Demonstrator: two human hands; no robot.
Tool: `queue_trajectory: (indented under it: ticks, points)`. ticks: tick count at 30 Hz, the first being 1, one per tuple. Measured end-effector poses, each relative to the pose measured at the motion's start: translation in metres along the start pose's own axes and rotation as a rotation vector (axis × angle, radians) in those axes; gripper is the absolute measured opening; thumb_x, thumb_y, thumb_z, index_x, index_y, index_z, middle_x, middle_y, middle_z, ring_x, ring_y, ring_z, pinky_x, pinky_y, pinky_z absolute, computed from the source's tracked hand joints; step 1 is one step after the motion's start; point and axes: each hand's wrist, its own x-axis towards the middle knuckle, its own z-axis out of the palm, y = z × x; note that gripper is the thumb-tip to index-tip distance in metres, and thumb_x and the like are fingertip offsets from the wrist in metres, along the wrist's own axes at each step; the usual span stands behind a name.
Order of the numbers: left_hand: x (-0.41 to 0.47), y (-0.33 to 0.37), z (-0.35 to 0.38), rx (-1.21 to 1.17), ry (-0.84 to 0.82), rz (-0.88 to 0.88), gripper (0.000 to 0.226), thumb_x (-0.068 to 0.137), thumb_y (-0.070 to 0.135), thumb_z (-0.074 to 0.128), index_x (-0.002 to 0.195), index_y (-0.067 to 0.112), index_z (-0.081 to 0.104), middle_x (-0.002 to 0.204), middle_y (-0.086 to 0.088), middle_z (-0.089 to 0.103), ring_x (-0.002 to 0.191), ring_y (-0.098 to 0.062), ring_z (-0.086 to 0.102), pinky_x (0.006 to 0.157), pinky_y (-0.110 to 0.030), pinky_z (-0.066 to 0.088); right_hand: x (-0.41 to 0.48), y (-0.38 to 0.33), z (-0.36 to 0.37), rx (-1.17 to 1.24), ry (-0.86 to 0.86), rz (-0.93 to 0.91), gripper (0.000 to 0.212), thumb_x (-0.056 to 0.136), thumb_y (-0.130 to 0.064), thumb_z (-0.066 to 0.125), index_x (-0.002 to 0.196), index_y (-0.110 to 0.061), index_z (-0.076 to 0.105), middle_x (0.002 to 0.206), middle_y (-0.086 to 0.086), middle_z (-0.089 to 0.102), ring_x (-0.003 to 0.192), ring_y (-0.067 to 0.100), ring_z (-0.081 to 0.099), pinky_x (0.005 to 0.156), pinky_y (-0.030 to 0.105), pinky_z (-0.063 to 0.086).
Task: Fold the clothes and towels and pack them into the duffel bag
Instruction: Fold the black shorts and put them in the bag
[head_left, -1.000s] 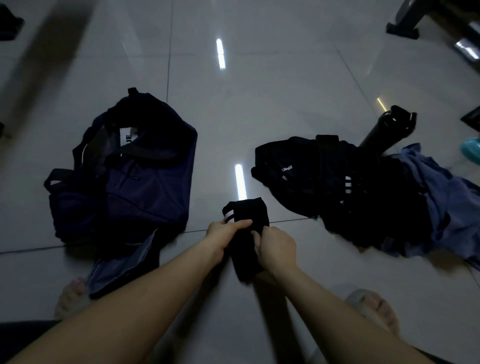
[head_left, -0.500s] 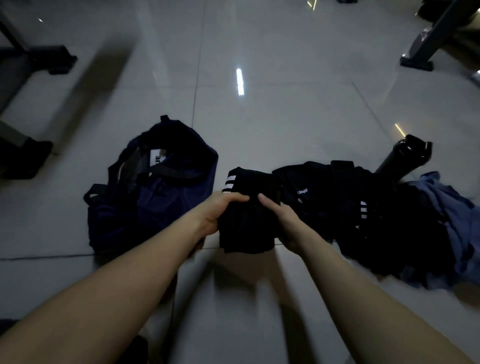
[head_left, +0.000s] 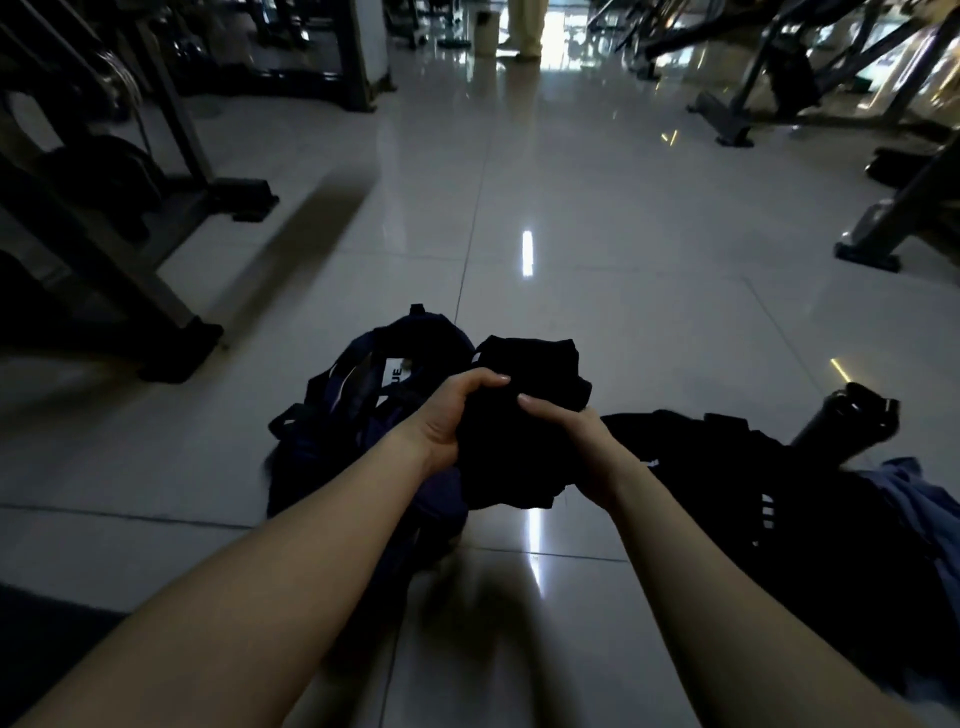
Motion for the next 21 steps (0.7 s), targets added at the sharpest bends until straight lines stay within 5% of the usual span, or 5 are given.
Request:
queue_trajectory:
  ticks: [4,9,13,16,21]
  points:
    - [0.014,0.009,-0.014,0.02,-0.086,-0.004,0.033,0.088,0.023,0.06,0.114,0.004,0.071,0.104,-0.015,0.071,0.095,-0.028,0.069,0.089,-0.039,0.054,0.011,0.0,-0.004,0.004,0.013,0.003,0.044,0.088,-0.026,0.074,0.128,-0.013,0.064,0.12,0.014,0.071,0.109,0.031,0.07,0.086,0.039,0.059]
    - [0.032,0.007,-0.031,0.216,0.179,0.091,0.035,0.088,0.033,0.075,0.112,0.007,0.074,0.105,-0.012,0.077,0.097,-0.028,0.074,0.095,-0.044,0.057,0.044,0.011,0.008,0.072,0.147,-0.041,0.041,0.088,-0.024,0.076,0.126,-0.01,0.067,0.117,0.012,0.073,0.108,0.028,0.071,0.094,0.042,0.057]
    - [0.036,-0.008,-0.05,0.317,0.238,0.162,0.036,0.082,0.026,0.084,0.114,0.013,0.072,0.102,-0.006,0.078,0.095,-0.023,0.076,0.087,-0.037,0.061,0.075,0.018,0.024,0.127,0.292,-0.048,0.036,0.086,-0.027,0.078,0.119,-0.014,0.069,0.107,0.008,0.077,0.098,0.024,0.075,0.083,0.04,0.061]
    - [0.038,-0.009,-0.064,0.303,0.235,0.183,0.032,0.085,0.012,0.079,0.115,0.013,0.07,0.105,-0.008,0.077,0.098,-0.024,0.075,0.085,-0.033,0.061,0.096,0.025,0.033,0.116,0.212,-0.009,0.04,0.088,-0.031,0.076,0.121,-0.011,0.068,0.113,0.011,0.075,0.104,0.027,0.073,0.093,0.045,0.058]
    - [0.039,-0.004,-0.093,0.18,0.01,0.014,0.045,0.09,0.009,0.071,0.134,0.012,0.062,0.123,-0.016,0.07,0.115,-0.033,0.068,0.101,-0.046,0.054,0.117,0.036,0.022,0.215,-0.047,0.19,0.05,0.09,-0.032,0.07,0.131,-0.005,0.064,0.129,0.021,0.066,0.121,0.038,0.063,0.108,0.05,0.046]
